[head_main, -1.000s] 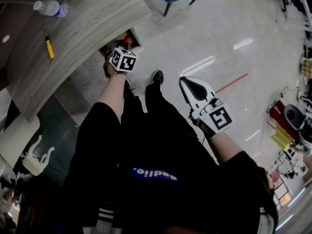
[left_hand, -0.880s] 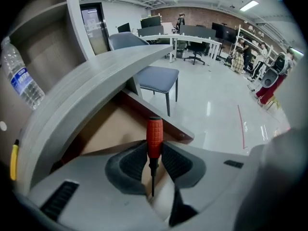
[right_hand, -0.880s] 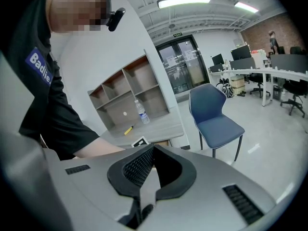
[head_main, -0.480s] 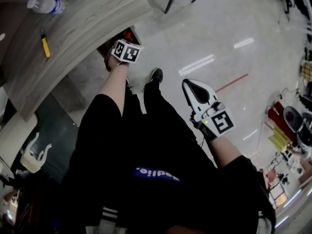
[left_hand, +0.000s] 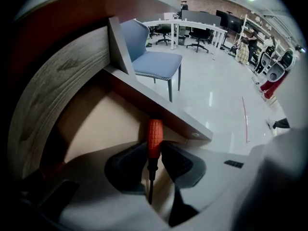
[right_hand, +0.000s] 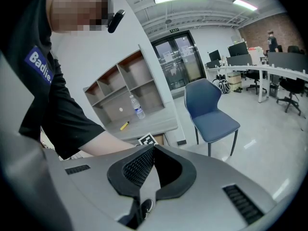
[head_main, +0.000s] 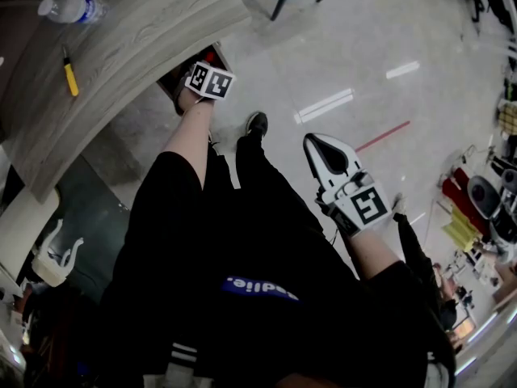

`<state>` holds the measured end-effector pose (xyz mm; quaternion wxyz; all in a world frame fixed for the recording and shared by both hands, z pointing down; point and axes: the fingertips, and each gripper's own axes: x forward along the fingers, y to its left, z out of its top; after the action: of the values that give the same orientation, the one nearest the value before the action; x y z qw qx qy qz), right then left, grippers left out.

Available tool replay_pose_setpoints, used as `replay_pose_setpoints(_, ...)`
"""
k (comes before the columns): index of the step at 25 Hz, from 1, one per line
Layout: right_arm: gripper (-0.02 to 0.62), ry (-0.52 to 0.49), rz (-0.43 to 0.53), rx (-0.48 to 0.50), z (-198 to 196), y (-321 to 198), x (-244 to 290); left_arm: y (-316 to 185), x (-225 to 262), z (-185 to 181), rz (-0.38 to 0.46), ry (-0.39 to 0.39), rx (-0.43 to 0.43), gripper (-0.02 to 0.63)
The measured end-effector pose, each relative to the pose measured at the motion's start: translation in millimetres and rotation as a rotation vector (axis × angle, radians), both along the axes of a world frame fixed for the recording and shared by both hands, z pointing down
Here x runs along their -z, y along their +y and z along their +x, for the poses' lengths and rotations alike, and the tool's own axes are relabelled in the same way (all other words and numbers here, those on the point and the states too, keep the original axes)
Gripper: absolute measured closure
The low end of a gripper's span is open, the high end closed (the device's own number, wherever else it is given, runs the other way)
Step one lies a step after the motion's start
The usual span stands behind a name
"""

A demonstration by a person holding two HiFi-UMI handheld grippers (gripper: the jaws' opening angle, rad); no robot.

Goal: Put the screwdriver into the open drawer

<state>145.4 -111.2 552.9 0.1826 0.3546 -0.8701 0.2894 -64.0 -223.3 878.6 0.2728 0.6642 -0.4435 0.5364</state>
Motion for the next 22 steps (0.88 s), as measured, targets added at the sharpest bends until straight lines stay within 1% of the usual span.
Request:
replay_pose_setpoints(5, 0.566, 0.008, -0.001, -0.002, 1.4, 1.0, -0.5, 5.9, -9.9, 0.1, -0.022, -0.004, -0.002, 0.508)
replay_pose_setpoints(13, 0.566, 0.023, -0.008, -0.007, 7.0, 5.5, -1.4, 6.6, -11.6, 2.5, -0.017, 0.019, -0.007, 0.498)
replay_pose_setpoints(16, 0.566, 0.020, -0.003, -0.006, 4.8, 6.6, 0.9, 7.7, -10.8, 5.6, -0.017, 0.041, -0.014, 0.478)
replay_pose_setpoints(19, 0.566, 0.017, 0.003, -0.002, 1.4, 10.6, 3.2, 10.9, -9.6, 9.6, -0.016, 0.063, -0.024, 0.440)
replay_pose_setpoints(22, 0.566, 0.017, 0.011, -0.002, -0.9, 13.5, 4.0, 7.9, -4.4, 12.5, 0.006, 0.081, -0.033, 0.413)
